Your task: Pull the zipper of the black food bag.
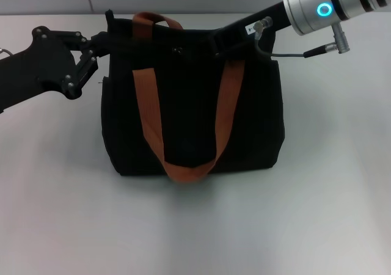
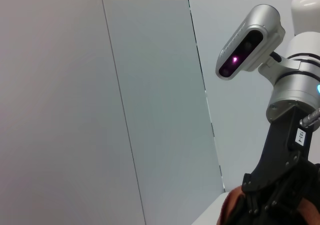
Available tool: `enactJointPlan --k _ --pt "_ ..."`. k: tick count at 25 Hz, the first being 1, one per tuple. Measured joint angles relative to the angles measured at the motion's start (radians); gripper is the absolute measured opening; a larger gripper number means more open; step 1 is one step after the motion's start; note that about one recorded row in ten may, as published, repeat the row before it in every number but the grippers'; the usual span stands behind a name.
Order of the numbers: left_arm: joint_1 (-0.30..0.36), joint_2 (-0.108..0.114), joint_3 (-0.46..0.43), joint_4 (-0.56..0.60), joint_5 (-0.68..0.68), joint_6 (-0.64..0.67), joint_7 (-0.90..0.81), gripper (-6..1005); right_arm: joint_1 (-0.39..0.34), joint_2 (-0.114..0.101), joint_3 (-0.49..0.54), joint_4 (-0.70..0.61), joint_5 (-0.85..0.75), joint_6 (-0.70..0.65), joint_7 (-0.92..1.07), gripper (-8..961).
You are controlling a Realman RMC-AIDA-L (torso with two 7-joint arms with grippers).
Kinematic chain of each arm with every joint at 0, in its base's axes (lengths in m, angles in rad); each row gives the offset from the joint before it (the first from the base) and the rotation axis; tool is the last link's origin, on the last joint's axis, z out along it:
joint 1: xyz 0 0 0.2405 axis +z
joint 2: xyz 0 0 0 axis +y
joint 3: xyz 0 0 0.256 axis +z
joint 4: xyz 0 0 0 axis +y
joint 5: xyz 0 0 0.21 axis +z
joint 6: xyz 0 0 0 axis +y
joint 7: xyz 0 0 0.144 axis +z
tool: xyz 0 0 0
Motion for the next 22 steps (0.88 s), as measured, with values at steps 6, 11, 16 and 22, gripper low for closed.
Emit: enactJointPlan --k 6,11,16,22 --pt "0.0 0.0 -0.006 -0.001 0.0 -0.001 0.0 32 -0.02 -0.001 0.001 -0.021 0.0 -0.002 0.0 -1" --pt "0.0 0.0 -0.007 -0.001 0.0 -0.001 0.0 32 -0.049 -0.002 0.003 -0.052 -0.001 -0.003 0.0 -1" --pt "-0.001 0.0 -0.008 -0.001 0.0 -0.001 0.0 32 -0.066 -0.003 0.004 -0.068 -0.002 -0.003 0.001 -1" --pt "-0.003 0.0 -0.008 -0.001 0.0 -0.009 0.0 32 -0.092 -0.003 0.005 -0.096 -0.002 -0.003 0.008 -1"
